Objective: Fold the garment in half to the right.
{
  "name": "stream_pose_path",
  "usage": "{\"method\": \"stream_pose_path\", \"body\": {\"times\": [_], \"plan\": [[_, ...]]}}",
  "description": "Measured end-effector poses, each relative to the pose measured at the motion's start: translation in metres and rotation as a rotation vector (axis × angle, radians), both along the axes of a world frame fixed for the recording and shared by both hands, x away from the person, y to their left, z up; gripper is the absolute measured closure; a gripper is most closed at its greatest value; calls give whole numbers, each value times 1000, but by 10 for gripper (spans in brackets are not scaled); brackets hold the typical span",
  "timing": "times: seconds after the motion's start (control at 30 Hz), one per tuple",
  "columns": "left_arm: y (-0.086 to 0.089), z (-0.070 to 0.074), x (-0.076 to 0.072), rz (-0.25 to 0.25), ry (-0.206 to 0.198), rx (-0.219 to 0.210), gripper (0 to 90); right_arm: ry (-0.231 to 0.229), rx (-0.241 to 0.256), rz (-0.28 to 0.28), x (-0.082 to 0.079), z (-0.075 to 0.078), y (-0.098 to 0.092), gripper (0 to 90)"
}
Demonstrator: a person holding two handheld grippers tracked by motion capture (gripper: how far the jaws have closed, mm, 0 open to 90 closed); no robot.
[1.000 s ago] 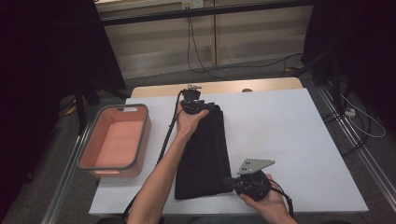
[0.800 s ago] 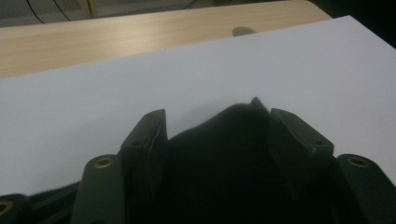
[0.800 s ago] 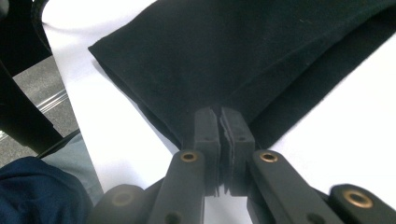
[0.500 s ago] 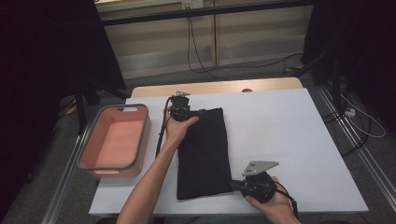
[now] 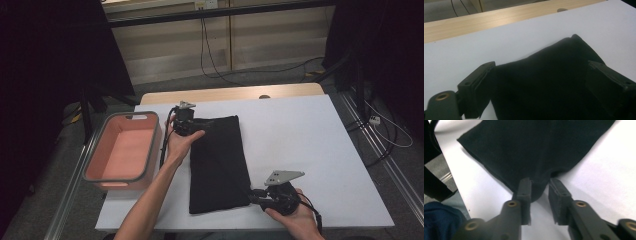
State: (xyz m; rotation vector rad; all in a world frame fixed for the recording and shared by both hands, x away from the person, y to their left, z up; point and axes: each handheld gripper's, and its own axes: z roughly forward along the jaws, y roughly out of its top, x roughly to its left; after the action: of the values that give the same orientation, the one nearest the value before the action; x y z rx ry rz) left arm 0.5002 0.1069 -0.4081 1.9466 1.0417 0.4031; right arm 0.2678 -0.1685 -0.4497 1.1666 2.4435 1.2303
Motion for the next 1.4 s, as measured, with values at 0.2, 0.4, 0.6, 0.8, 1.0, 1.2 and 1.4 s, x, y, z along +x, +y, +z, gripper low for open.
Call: {"method": "stream_pose_path", "body": {"times": [0.2, 0.4, 0.6, 0.8, 1.0, 1.2, 1.4], "plan": [[8, 9, -19, -32, -48, -25, 67, -54, 33, -13, 6, 6, -1, 572], [15, 17, -37, -44, -83, -5, 67, -80, 57, -5, 13, 10, -2, 521], [27, 16, -55, -51, -69, -11, 74, -88, 76, 14, 16, 11, -2, 483], [35, 17, -76, -81, -86, -4, 75, -113, 85, 14, 16, 14, -1, 433], [41, 17, -97, -78, -118, -28, 76, -121, 93, 20, 16, 14, -1, 392], [50, 13, -116, -101, -127, -33, 83, -132, 95, 28, 15, 15, -1, 371], [58, 9, -137, -131, -131, -19, 79, -139, 95, 23, 16, 16, 0, 363]]}}
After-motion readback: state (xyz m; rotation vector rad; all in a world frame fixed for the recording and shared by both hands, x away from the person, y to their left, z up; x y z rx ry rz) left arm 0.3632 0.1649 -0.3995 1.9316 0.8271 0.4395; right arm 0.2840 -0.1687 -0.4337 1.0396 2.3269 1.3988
